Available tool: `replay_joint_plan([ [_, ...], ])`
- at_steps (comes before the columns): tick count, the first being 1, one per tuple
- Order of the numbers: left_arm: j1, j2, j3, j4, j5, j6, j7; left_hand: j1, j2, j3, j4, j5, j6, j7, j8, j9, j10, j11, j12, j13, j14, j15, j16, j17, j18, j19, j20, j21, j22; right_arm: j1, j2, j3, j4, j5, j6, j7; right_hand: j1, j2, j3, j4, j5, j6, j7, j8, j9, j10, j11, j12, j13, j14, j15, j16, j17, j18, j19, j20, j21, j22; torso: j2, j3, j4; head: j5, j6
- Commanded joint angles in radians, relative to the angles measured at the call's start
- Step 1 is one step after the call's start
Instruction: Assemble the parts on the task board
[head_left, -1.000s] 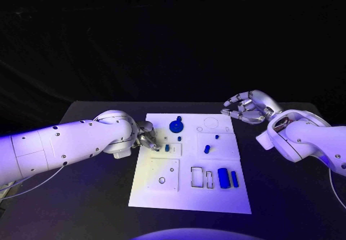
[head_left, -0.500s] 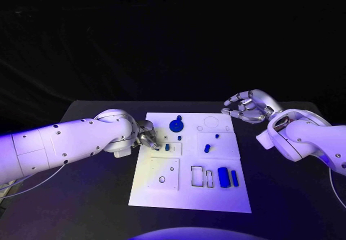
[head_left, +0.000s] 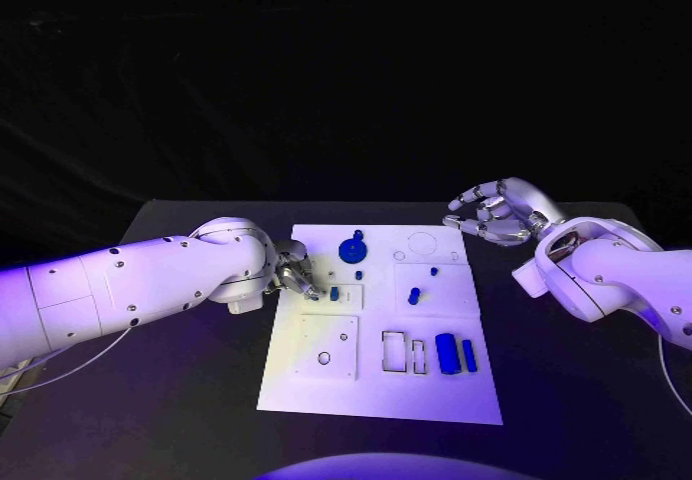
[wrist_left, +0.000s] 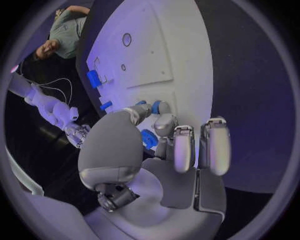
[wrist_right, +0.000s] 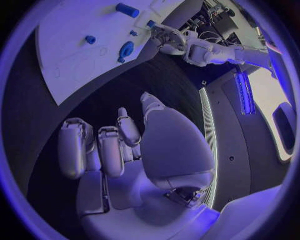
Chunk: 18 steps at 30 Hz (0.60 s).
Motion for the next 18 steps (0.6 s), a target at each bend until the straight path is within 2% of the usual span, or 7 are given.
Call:
replay_joint_plan([
  [1,-0.002,0.003,-0.002,0.001,-0.003,0.027,-0.006,-0.027,-0.004,-0.027,0.012,0.001,0.004,0.007,-0.001,-0.006,0.004,0.000,0.004,0.002,0.096,-0.007,0.004,0.239,-0.013,0.029,-0.008,0.007,0.070,-0.001,0.001,0.000,0.000,-0.010,0.008,0.006,-0.013,0.002,-0.006,-0.001,0.005,-0.007,0.001,0.005,-0.001,-0.006,-0.002,-0.005,-0.001,0.060,-0.010,-0.006,0.082,0.018,-0.007,-0.003,-0.005,0.112,-0.001,-0.0008,0.0003,0.000,0.000],
  [18,-0.002,0.001,-0.002,-0.006,-0.004,0.026,-0.005,-0.076,0.002,-0.078,0.016,0.003,0.010,0.006,0.000,-0.018,0.007,-0.001,0.008,0.006,0.098,-0.007,0.007,0.246,-0.013,0.029,-0.008,0.006,0.069,-0.002,-0.001,0.000,-0.001,-0.010,0.007,0.007,-0.034,0.003,-0.015,0.001,0.004,-0.011,0.002,0.008,-0.003,-0.007,-0.001,-0.005,-0.002,0.060,-0.009,-0.007,0.081,0.018,-0.008,-0.003,-0.008,0.111,0.000,-0.0017,0.0000,-0.003,0.003],
])
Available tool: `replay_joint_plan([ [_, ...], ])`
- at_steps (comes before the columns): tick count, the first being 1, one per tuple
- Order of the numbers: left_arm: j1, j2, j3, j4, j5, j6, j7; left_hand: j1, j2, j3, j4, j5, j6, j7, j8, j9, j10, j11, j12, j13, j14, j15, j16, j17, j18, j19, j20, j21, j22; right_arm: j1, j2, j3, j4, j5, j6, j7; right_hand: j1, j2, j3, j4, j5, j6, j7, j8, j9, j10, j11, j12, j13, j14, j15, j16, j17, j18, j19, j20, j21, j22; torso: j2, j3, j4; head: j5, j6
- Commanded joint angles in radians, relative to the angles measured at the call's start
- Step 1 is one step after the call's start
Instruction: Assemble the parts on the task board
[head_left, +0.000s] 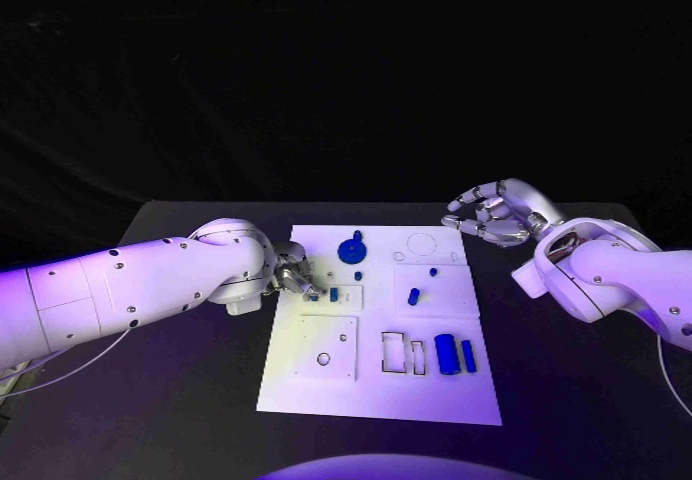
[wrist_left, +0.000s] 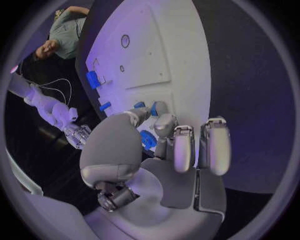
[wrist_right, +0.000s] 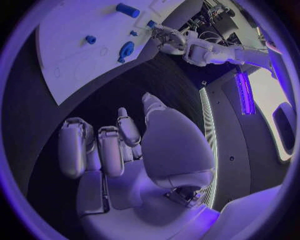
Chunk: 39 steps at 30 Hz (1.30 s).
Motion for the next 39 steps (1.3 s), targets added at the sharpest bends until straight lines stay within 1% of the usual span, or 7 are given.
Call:
replay_joint_plan([
  [1,-0.001,-0.001,-0.001,0.000,-0.002,0.018,-0.002,-0.007,0.000,-0.004,0.000,0.002,0.005,0.004,-0.002,-0.001,0.007,-0.001,0.003,0.001,0.098,-0.007,0.004,0.246,-0.012,0.029,-0.008,0.006,0.069,-0.001,0.000,0.000,0.001,-0.009,0.007,0.006,-0.009,-0.001,-0.006,-0.002,0.004,-0.008,-0.001,0.005,-0.001,-0.007,-0.001,-0.005,-0.001,0.060,-0.009,-0.003,0.081,0.019,-0.004,0.000,-0.005,0.111,0.001,-0.0001,0.0000,0.000,0.001],
  [15,-0.001,-0.015,0.009,0.009,0.011,-0.010,0.002,-0.113,-0.010,-0.087,0.003,-0.002,0.010,0.002,0.001,-0.015,0.010,-0.002,0.006,0.002,0.098,-0.008,0.005,0.248,-0.013,0.029,-0.009,0.005,0.071,-0.003,-0.001,0.000,0.000,-0.009,0.003,0.010,-0.021,0.001,-0.012,-0.002,0.004,-0.009,-0.001,0.007,-0.002,-0.008,-0.001,-0.005,-0.002,0.060,-0.009,-0.005,0.078,0.019,-0.005,0.000,-0.007,0.110,0.000,-0.0001,0.0001,-0.001,0.005],
  [30,0.001,-0.038,0.046,0.019,0.116,-0.127,0.042,-0.187,0.002,-0.148,0.002,-0.011,-0.022,0.011,-0.004,-0.029,-0.046,0.006,-0.066,-0.090,0.086,-0.003,-0.015,0.205,0.000,0.003,-0.009,-0.031,0.010,-0.006,-0.002,0.000,0.000,-0.009,0.002,0.012,-0.022,0.001,-0.013,-0.002,0.004,-0.010,-0.001,0.008,-0.002,-0.008,-0.001,-0.005,-0.001,0.060,-0.009,-0.005,0.078,0.019,-0.005,0.000,-0.008,0.109,-0.001,0.0015,-0.0007,-0.002,0.010],
  [34,0.002,-0.039,0.049,0.023,0.106,-0.195,0.110,-0.080,0.003,-0.134,-0.011,0.005,-0.119,0.052,-0.036,-0.043,-0.232,0.044,-0.264,-0.326,0.037,0.029,-0.090,0.073,0.040,-0.093,0.011,-0.166,-0.197,-0.006,-0.002,0.000,0.000,-0.009,0.001,0.014,-0.024,0.002,-0.013,-0.002,0.005,-0.010,-0.001,0.008,-0.002,-0.009,-0.001,-0.006,-0.003,0.059,-0.009,-0.006,0.077,0.020,-0.007,0.000,-0.010,0.108,0.000,0.0007,-0.0004,-0.010,0.014],
  [36,0.002,-0.036,0.050,0.025,0.093,-0.242,0.175,-0.035,-0.005,-0.127,-0.010,0.006,-0.147,0.066,-0.045,-0.048,-0.260,0.056,-0.276,-0.334,0.024,0.039,-0.107,0.048,0.046,-0.111,0.020,-0.193,-0.233,-0.006,-0.002,0.000,0.000,-0.008,0.000,0.017,-0.024,0.002,-0.013,-0.002,0.005,-0.010,-0.001,0.008,-0.002,-0.009,-0.001,-0.006,-0.003,0.059,-0.009,-0.006,0.076,0.020,-0.007,0.000,-0.011,0.107,0.000,0.0009,-0.0005,-0.011,0.017],
  [38,0.002,-0.029,0.048,0.026,0.079,-0.294,0.269,0.117,-0.016,-0.082,-0.024,0.009,-0.244,0.122,-0.085,-0.077,-0.376,0.107,-0.331,-0.368,-0.156,0.086,-0.316,-0.254,0.115,-0.337,0.059,-0.500,-0.637,-0.006,-0.002,0.000,0.000,-0.007,0.000,0.021,-0.023,0.004,-0.013,-0.004,0.006,-0.010,-0.001,0.009,-0.003,-0.008,-0.001,-0.006,-0.003,0.059,-0.009,-0.007,0.075,0.020,-0.008,0.000,-0.012,0.106,0.000,0.0015,-0.0008,-0.015,0.020],
  [39,0.002,-0.024,0.047,0.026,0.070,-0.313,0.316,0.159,-0.015,-0.063,-0.023,0.005,-0.256,0.136,-0.096,-0.091,-0.403,0.121,-0.352,-0.387,-0.219,0.108,-0.376,-0.327,0.123,-0.380,0.073,-0.565,-0.697,-0.006,-0.002,0.000,0.000,-0.006,0.000,0.024,-0.019,0.006,-0.011,-0.006,0.008,-0.010,-0.002,0.010,-0.003,-0.010,-0.002,-0.007,-0.004,0.059,-0.010,-0.007,0.074,0.021,-0.010,0.000,-0.015,0.105,0.000,0.0016,-0.0004,-0.017,0.021],
])
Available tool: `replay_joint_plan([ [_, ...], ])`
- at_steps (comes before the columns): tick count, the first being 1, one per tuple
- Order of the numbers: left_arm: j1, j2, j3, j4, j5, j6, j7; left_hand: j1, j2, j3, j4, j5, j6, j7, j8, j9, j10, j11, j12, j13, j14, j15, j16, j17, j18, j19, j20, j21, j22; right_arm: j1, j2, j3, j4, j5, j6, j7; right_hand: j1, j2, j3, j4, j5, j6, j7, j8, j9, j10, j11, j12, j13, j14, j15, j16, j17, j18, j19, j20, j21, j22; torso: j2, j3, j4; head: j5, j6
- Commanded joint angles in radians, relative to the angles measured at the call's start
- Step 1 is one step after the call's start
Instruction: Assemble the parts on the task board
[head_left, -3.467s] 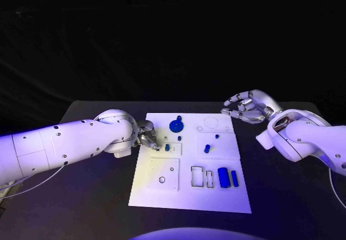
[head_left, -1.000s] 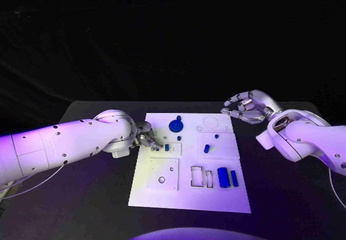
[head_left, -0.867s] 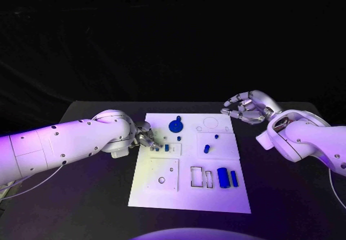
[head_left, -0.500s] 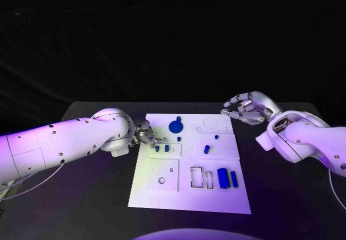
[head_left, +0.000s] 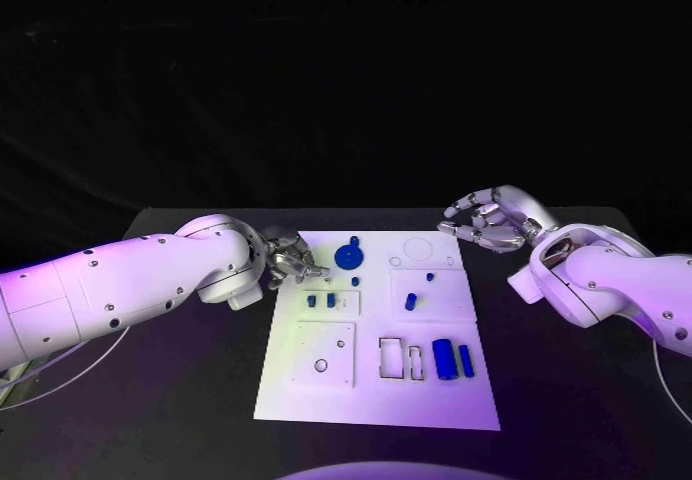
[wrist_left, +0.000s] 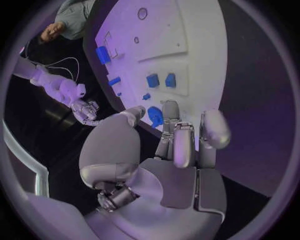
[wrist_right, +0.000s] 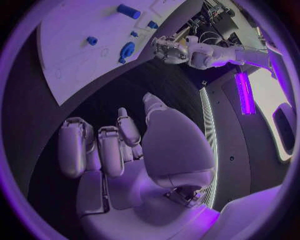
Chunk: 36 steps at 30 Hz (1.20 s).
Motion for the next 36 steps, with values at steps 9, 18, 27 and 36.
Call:
replay_joint_plan([
  [9,-0.004,0.074,-0.034,-0.013,-0.262,-0.277,0.522,0.283,-0.068,0.161,-0.113,-0.006,-0.004,0.039,-0.160,-0.187,-0.123,0.048,-0.255,-0.236,-0.186,0.040,-0.158,-0.256,0.026,-0.090,0.050,-0.172,-0.161,-0.001,0.004,0.000,0.001,-0.007,0.001,0.035,0.030,0.011,0.013,-0.011,0.014,-0.006,0.000,0.014,-0.004,-0.030,-0.004,-0.025,-0.023,0.056,-0.011,-0.013,0.064,0.024,-0.016,-0.001,-0.019,0.098,0.003,-0.0013,-0.0003,-0.019,0.017],
  [18,-0.009,0.126,-0.049,-0.051,-0.501,-0.189,0.484,0.268,-0.094,0.131,-0.124,-0.007,0.053,0.035,-0.235,-0.272,-0.134,0.063,-0.387,-0.360,-0.090,0.056,-0.048,-0.189,0.014,-0.024,0.061,-0.081,-0.061,-0.002,0.005,0.000,0.006,-0.015,0.002,0.037,0.034,0.012,0.015,-0.012,0.015,-0.006,0.000,0.015,-0.004,-0.033,-0.004,-0.028,-0.027,0.055,-0.011,-0.015,0.060,0.024,-0.018,-0.001,-0.022,0.096,0.002,-0.0002,0.0013,-0.019,0.018],
  [27,-0.013,0.179,-0.052,-0.096,-0.613,-0.090,0.411,0.273,-0.094,0.113,-0.134,-0.007,0.092,0.028,-0.281,-0.315,-0.101,0.060,-0.457,-0.433,0.030,0.051,0.073,-0.055,-0.028,0.112,0.059,0.124,0.190,-0.002,0.006,0.000,0.007,-0.019,0.000,0.036,0.034,0.012,0.015,-0.012,0.015,-0.006,0.000,0.015,-0.004,-0.033,-0.004,-0.028,-0.027,0.055,-0.012,-0.016,0.060,0.025,-0.018,-0.001,-0.023,0.095,0.004,-0.0005,-0.0013,-0.019,0.017],
  [36,-0.018,0.215,-0.052,-0.138,-0.653,-0.035,0.369,0.272,-0.089,0.101,-0.133,-0.007,0.113,0.029,-0.288,-0.323,-0.086,0.059,-0.468,-0.447,0.055,0.049,0.090,-0.037,-0.037,0.141,0.060,0.165,0.241,-0.002,0.007,0.000,0.008,-0.021,-0.002,0.036,0.035,0.012,0.016,-0.012,0.016,-0.006,0.000,0.015,-0.004,-0.032,-0.004,-0.027,-0.026,0.055,-0.012,-0.016,0.060,0.024,-0.018,-0.001,-0.023,0.096,0.003,-0.0004,-0.0006,-0.020,0.013],
])
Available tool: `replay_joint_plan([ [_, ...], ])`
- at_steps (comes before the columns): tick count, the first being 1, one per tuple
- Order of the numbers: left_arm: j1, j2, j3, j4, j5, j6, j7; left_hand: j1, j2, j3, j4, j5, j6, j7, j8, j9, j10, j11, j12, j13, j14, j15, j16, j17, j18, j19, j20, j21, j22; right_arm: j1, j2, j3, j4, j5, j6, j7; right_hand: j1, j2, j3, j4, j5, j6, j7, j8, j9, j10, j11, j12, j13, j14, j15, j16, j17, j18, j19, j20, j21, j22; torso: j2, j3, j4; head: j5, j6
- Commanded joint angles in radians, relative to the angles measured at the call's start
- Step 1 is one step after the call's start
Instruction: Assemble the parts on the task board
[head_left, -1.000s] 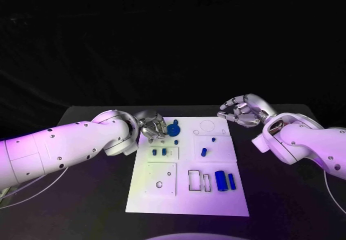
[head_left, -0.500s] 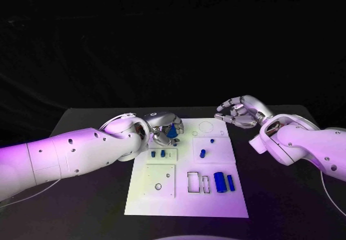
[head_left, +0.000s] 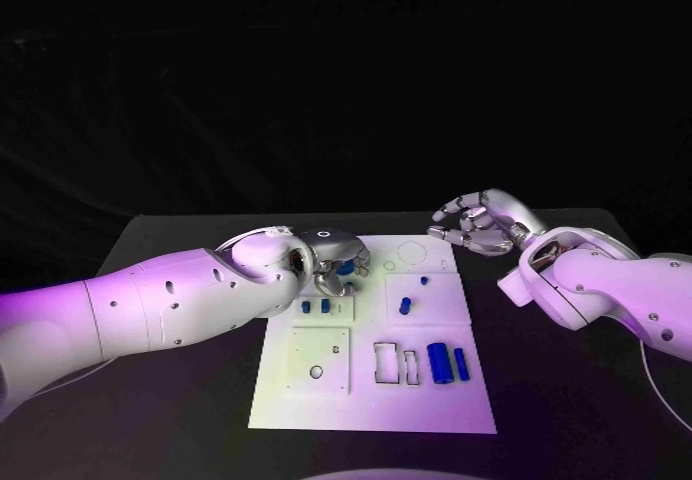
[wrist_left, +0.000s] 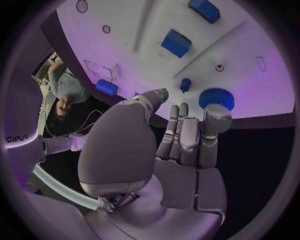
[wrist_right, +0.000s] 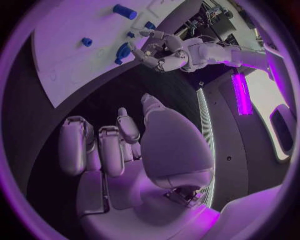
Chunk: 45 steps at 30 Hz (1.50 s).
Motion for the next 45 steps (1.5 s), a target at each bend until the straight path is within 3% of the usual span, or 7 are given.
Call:
replay_joint_plan([
  [1,-0.002,0.009,0.000,-0.009,-0.054,0.063,-0.041,0.005,0.004,-0.006,-0.002,-0.005,0.010,0.001,-0.006,-0.003,0.014,0.000,-0.006,-0.003,0.012,0.000,0.008,0.002,-0.013,0.011,0.000,0.013,0.013,-0.001,0.001,0.000,0.002,-0.014,-0.001,0.010,0.009,0.000,0.005,0.000,0.006,-0.006,0.000,0.004,-0.001,-0.005,-0.002,-0.005,0.000,0.055,-0.004,-0.006,0.060,0.009,-0.009,0.000,-0.005,0.095,-0.001,-0.0005,0.0003,-0.002,-0.002],
  [15,-0.008,0.023,0.000,-0.036,-0.068,0.084,-0.069,0.020,0.012,0.017,-0.008,-0.002,0.033,0.004,-0.023,-0.016,0.069,-0.008,-0.004,-0.013,0.026,-0.006,0.015,0.003,-0.022,0.033,-0.007,0.051,0.062,-0.001,0.002,0.000,0.002,-0.014,-0.001,0.009,0.010,0.000,0.005,0.000,0.007,-0.006,0.000,0.004,-0.001,-0.005,-0.002,-0.006,-0.001,0.055,-0.004,-0.006,0.060,0.009,-0.009,0.000,-0.006,0.095,-0.001,-0.0007,0.0013,-0.005,-0.005],
  [45,-0.017,0.035,0.001,-0.047,-0.052,0.044,-0.054,0.012,0.018,0.046,-0.009,-0.008,0.069,-0.002,-0.035,-0.025,0.125,-0.019,-0.006,-0.019,0.041,-0.015,0.027,0.013,-0.034,0.062,-0.015,0.100,0.130,-0.001,0.004,0.000,0.001,-0.017,0.001,0.006,0.010,0.000,0.005,0.001,0.008,-0.006,0.000,0.005,-0.001,-0.005,-0.002,-0.005,0.000,0.055,-0.004,-0.006,0.060,0.009,-0.010,0.000,-0.007,0.094,-0.002,-0.0002,0.0015,-0.010,-0.010],
])
